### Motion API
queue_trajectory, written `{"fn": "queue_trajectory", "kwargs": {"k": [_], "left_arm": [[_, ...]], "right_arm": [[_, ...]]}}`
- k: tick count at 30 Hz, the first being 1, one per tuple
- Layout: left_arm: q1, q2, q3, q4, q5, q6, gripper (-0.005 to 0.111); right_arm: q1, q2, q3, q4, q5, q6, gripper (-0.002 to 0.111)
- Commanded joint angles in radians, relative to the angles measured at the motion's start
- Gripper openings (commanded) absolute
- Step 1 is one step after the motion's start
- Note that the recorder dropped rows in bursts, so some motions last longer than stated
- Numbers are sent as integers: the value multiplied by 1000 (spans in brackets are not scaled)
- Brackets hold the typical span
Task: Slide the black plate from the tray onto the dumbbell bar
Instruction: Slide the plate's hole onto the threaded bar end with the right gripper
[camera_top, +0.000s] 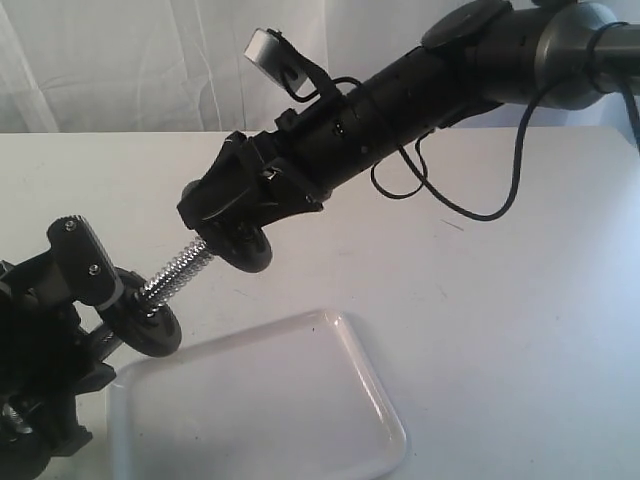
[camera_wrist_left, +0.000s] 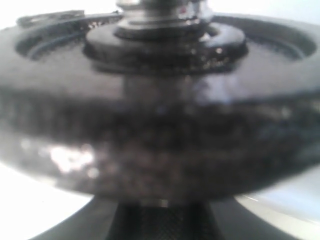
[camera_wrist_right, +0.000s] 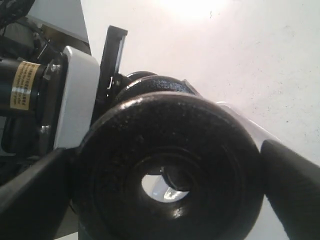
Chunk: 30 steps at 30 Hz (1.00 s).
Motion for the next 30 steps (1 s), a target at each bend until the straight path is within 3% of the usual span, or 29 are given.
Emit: {"fn": "queue_trajectory", "kwargs": {"k": [1, 17, 30], "left_arm": [[-5, -42, -38, -20, -311, 1, 0], [-5, -42, -38, -20, -318, 1, 0], [-5, -42, -38, -20, -402, 1, 0]], "right_arm": [[-2, 32, 0, 126, 13, -22, 0], [-41, 58, -4, 203, 13, -43, 0], [8, 59, -4, 210, 13, -65, 0]]}}
